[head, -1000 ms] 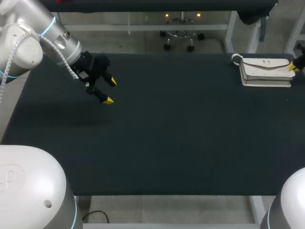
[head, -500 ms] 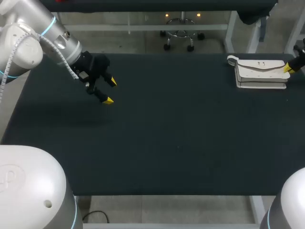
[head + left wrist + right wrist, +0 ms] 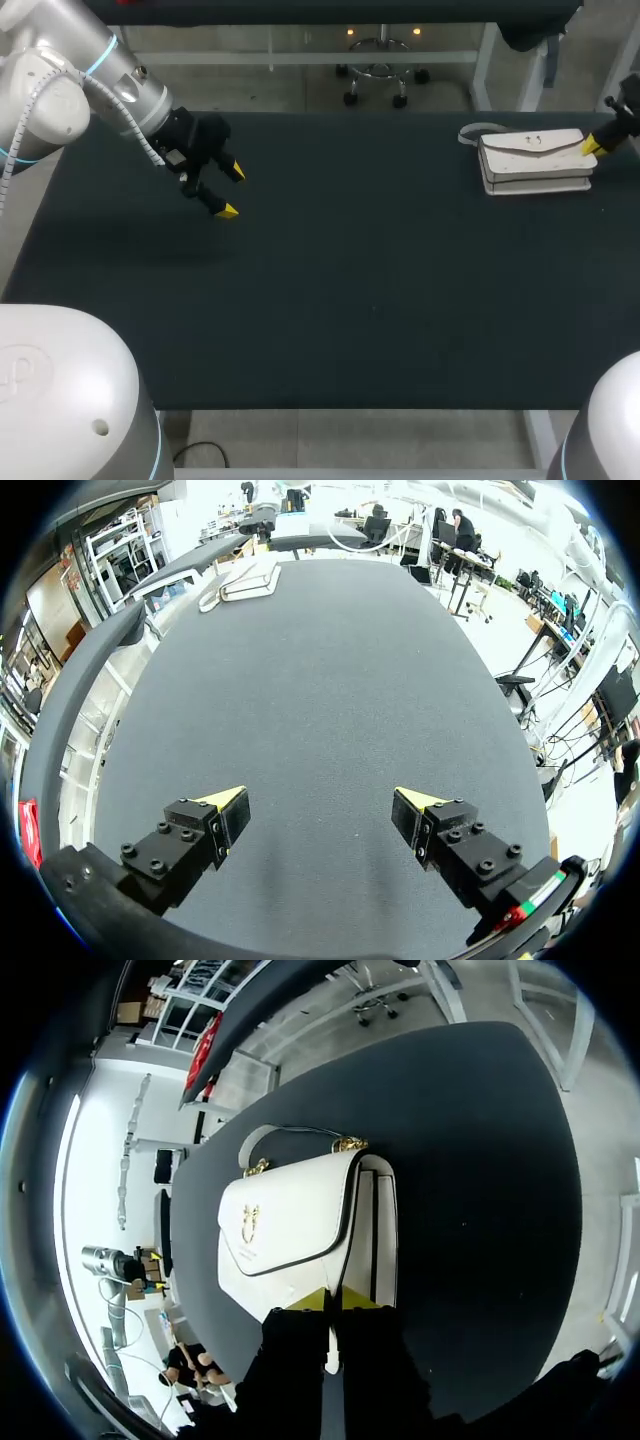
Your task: Pick up the bag, open it, inspect its contents, close it, and place it on the opposite side
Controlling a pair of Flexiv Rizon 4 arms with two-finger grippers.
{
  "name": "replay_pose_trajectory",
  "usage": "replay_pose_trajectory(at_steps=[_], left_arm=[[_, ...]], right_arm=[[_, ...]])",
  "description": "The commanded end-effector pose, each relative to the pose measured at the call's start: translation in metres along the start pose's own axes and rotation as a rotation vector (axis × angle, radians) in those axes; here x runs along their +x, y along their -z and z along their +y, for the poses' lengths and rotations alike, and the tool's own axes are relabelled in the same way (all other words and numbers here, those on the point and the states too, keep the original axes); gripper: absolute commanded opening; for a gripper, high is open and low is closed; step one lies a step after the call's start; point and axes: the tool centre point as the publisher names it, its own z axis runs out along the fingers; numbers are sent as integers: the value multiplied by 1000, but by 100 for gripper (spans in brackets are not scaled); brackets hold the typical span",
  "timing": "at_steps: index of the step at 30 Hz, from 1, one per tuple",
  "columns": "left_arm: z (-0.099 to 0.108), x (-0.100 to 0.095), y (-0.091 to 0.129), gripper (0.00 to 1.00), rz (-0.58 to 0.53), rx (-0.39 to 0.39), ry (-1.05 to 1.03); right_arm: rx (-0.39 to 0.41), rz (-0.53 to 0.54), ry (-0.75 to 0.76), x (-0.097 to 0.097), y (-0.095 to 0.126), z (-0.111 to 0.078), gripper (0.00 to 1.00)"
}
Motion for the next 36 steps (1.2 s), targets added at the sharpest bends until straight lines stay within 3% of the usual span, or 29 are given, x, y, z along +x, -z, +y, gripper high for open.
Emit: replay_pose_trajectory(at_steps=[1, 18, 24, 31, 36], left_arm=[[0, 0, -1, 100, -3, 3, -1], [0, 0, -1, 100, -3, 3, -1], [0, 0, -1, 100, -3, 3, -1], [0, 0, -1, 100, -3, 3, -1], [0, 0, -1, 100, -3, 3, -1]], right_arm=[[360, -11, 11, 8, -3, 2, 0], [258, -8, 15, 42, -34, -19, 0], [235, 50, 6, 53, -49, -27, 0], [164, 74, -7, 65, -55, -36, 0], [160, 66, -14, 66, -55, -36, 0]])
